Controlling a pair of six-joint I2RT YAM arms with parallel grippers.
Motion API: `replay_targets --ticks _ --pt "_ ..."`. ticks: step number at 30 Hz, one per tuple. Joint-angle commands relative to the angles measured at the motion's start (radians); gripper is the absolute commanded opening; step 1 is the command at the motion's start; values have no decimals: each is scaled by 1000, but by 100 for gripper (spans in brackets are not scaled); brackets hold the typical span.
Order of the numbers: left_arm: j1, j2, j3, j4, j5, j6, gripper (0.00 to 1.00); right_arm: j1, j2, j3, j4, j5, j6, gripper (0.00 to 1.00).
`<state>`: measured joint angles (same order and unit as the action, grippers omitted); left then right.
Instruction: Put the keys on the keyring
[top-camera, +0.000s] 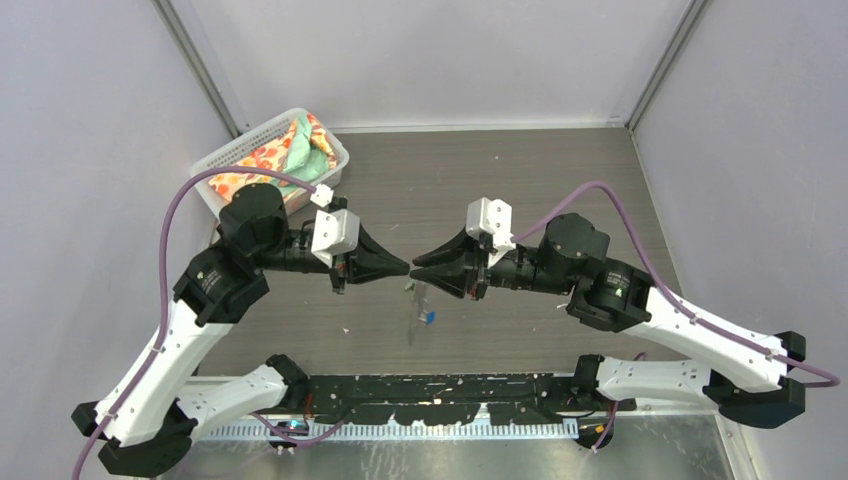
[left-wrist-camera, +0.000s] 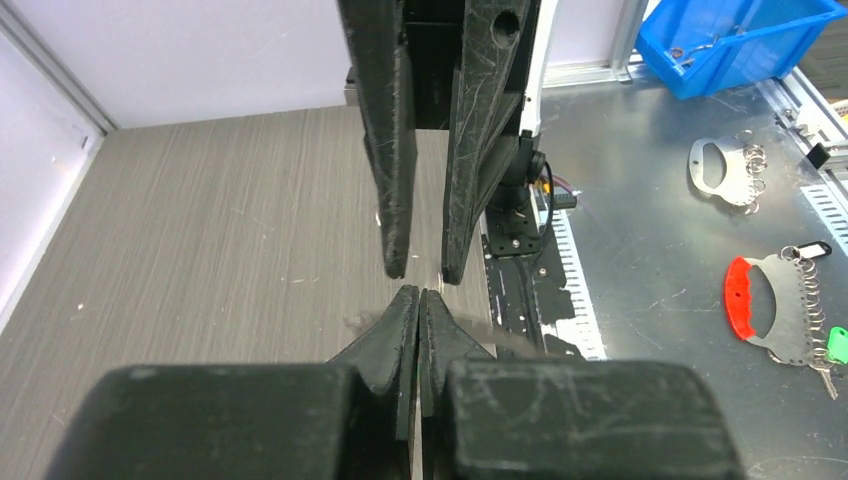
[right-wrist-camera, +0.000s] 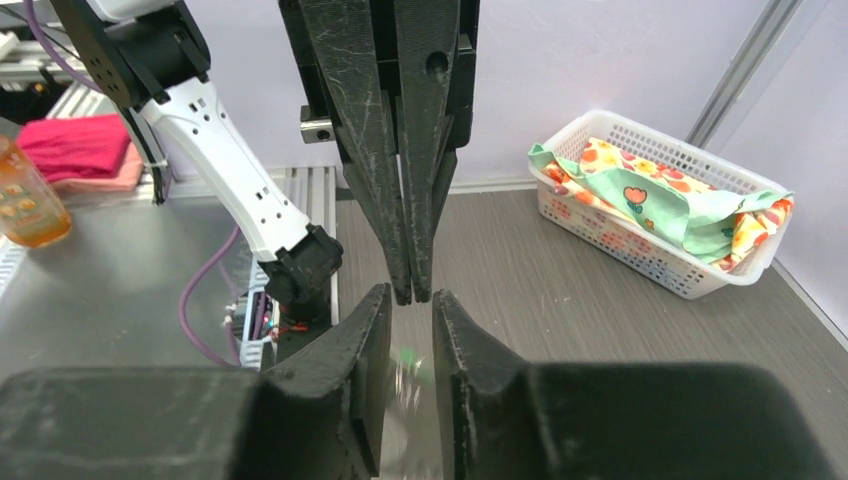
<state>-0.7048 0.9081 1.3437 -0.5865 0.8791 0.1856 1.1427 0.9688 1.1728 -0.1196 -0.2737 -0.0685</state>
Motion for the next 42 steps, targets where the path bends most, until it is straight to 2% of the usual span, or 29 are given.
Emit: replay_targets --ticks 1,3,7,8,11,15,18,19,20,23,25,26,27,29,31,32,36,38,42 --pt "-1 -2 20 29 46 25 0 4 22 137 -153 19 -17 28" --pt "-1 -2 20 4 50 50 0 3 36 197 -233 14 -41 29" --pt "-1 -4 19 -30 48 95 0 5 116 359 -484 -8 -96 11" --pt "-1 -6 17 -37 37 100 0 3 128 378 -518 5 -97 12" --pt "1 -18 1 -38 19 104 0 3 102 335 -532 60 -89 33" --pt "40 -34 -55 -42 -46 95 0 2 73 178 -511 164 -81 46" --pt "192 -25 -115 0 -21 42 0 2 86 -10 -416 184 -41 55" --pt "258 -14 -132 8 -2 29 0 3 95 -65 -374 163 -31 65" --pt "335 9 -148 4 21 33 0 2 110 -113 -324 144 -22 70" --pt "544 75 -184 -38 83 108 0 4 192 -214 -163 107 -5 75" --pt "607 107 -187 -142 86 246 0 7 275 -230 -73 89 -4 75" --pt "623 117 -195 -193 95 309 3 8 328 -226 -44 100 -8 75" --pt "635 123 -207 -234 101 355 10 11 380 -224 -17 112 -17 75" --pt "653 131 -237 -271 102 388 28 15 479 -218 33 134 -50 79" --pt "663 132 -261 -315 106 459 42 14 573 -213 95 132 -62 82" --pt "670 128 -277 -330 106 484 53 14 618 -206 110 134 -67 82" --pt "693 121 -315 -410 101 618 56 8 774 -168 116 168 -71 81" --pt "696 124 -330 -477 89 738 56 -6 824 -171 146 202 -48 78" --pt "700 124 -367 -513 50 867 57 -39 871 -217 152 359 3 72"
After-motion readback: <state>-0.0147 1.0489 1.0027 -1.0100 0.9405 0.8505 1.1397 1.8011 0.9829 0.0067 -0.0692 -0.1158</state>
